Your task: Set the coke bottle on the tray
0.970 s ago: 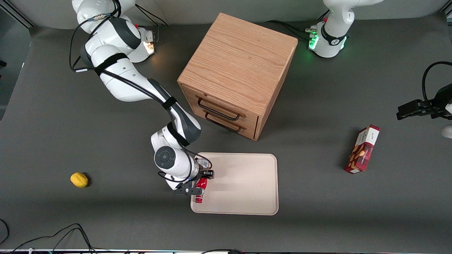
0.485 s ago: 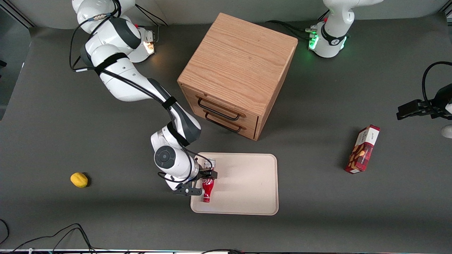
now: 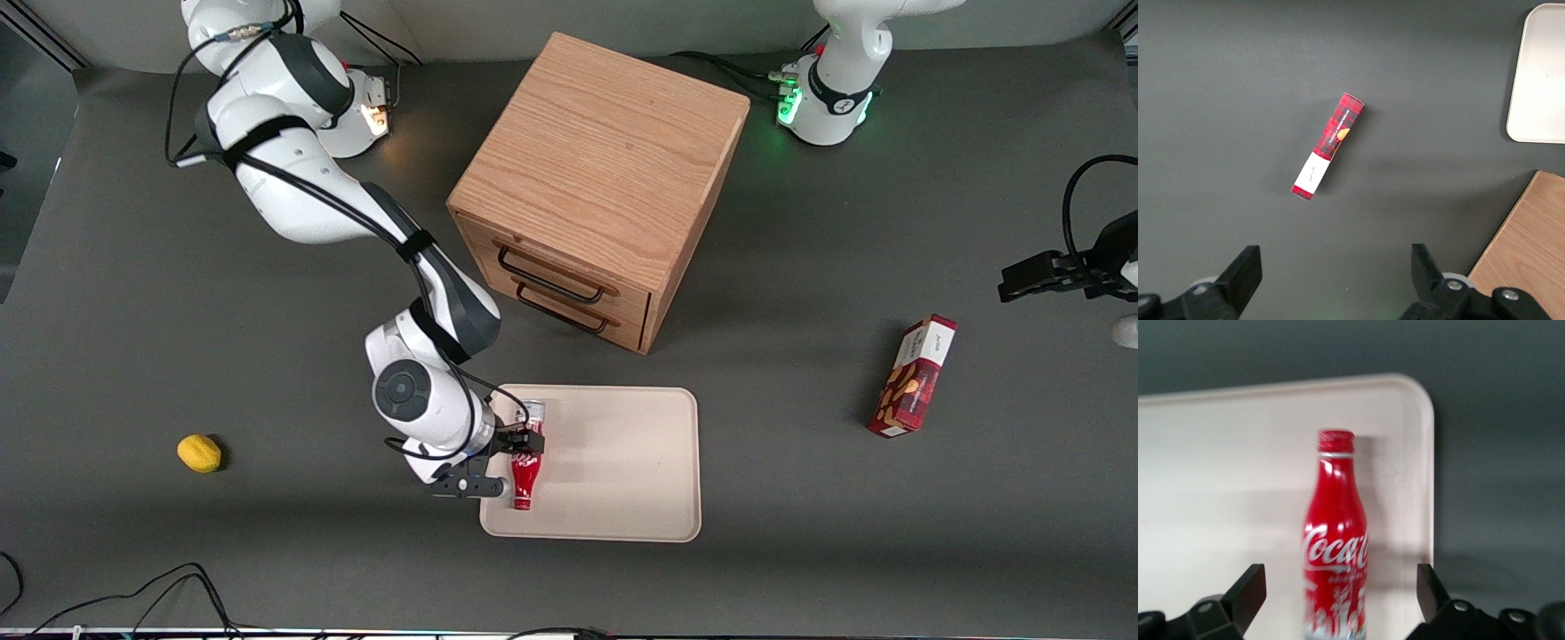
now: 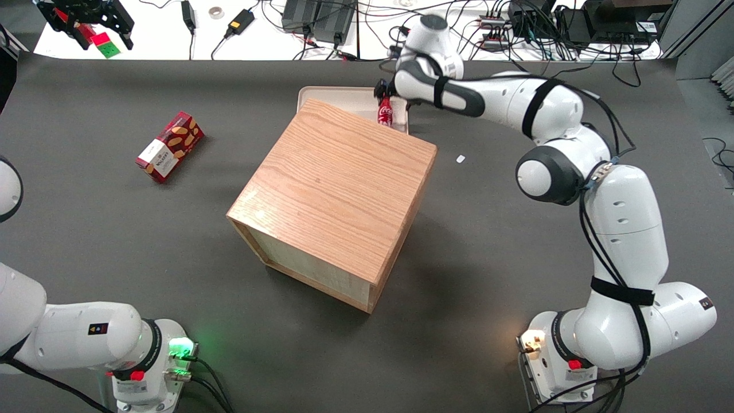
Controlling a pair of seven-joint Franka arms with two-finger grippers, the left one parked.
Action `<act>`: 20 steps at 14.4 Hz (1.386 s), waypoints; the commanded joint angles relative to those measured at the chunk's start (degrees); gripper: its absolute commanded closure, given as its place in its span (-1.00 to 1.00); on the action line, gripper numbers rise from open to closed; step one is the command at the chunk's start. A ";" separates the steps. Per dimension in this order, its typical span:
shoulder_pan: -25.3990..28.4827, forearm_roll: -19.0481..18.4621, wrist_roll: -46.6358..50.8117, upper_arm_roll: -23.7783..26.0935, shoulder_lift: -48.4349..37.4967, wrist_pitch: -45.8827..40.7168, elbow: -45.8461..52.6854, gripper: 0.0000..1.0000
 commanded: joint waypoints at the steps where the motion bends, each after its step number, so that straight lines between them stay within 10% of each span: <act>1: -1.47 -0.84 -0.45 0.37 -13.04 -12.29 -2.05 -1.00; 9: -9.99 0.47 -6.67 -2.88 -40.82 -52.13 -4.23 -1.00; 13: -10.18 12.15 -13.43 -18.50 -64.61 -45.61 -30.01 -1.00; 20: -10.00 12.08 -16.09 -20.55 -80.68 -34.05 -54.53 -1.00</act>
